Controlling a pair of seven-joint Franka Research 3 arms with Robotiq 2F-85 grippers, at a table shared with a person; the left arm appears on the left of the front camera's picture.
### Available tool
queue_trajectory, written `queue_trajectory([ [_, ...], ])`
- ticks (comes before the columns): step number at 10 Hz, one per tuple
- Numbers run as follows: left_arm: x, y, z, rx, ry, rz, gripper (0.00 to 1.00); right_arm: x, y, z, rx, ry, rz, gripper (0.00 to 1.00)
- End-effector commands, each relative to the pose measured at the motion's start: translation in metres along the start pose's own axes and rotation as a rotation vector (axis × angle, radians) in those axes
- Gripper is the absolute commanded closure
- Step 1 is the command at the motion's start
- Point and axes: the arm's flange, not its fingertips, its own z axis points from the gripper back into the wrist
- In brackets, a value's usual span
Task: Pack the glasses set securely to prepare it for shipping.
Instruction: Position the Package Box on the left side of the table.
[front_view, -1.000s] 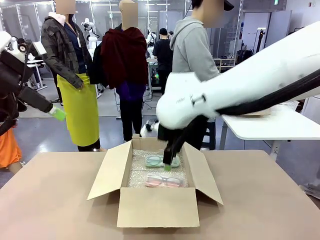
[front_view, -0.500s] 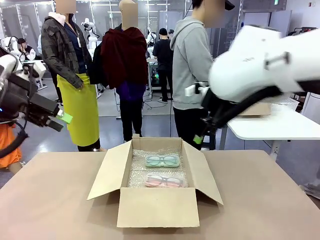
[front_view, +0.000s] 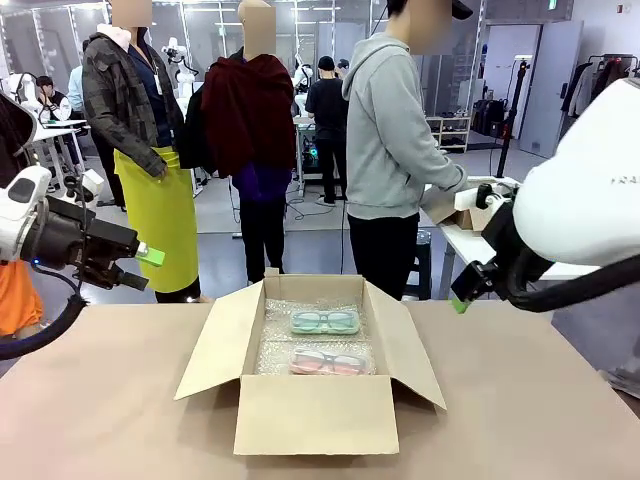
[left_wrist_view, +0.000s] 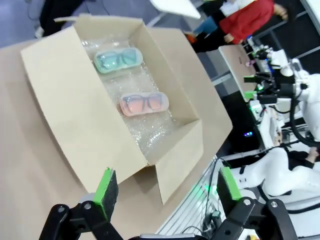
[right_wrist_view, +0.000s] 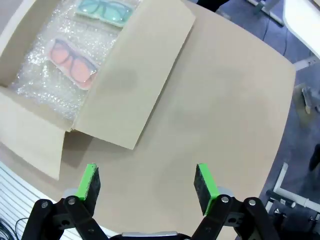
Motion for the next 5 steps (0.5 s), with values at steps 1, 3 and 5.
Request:
queue_trajectory([
  [1,0.0009,-0.0091,0.0094,-0.005,0.013,-0.02,0.0,0.0096,0.0023,-0.0024,0.01,0.019,0.014,0.05],
  [3,0.0009,-0.0091,0.0094,-0.005,0.013,-0.02,0.0,0.0096,0.0023,-0.0024,0.01,0.019,0.014,0.05],
  [5,0.0004,-0.0061,0.005,0.016,0.015,-0.012,0.0,0.0096,0.0023,-0.0024,0.01,0.019,0.014,0.05],
])
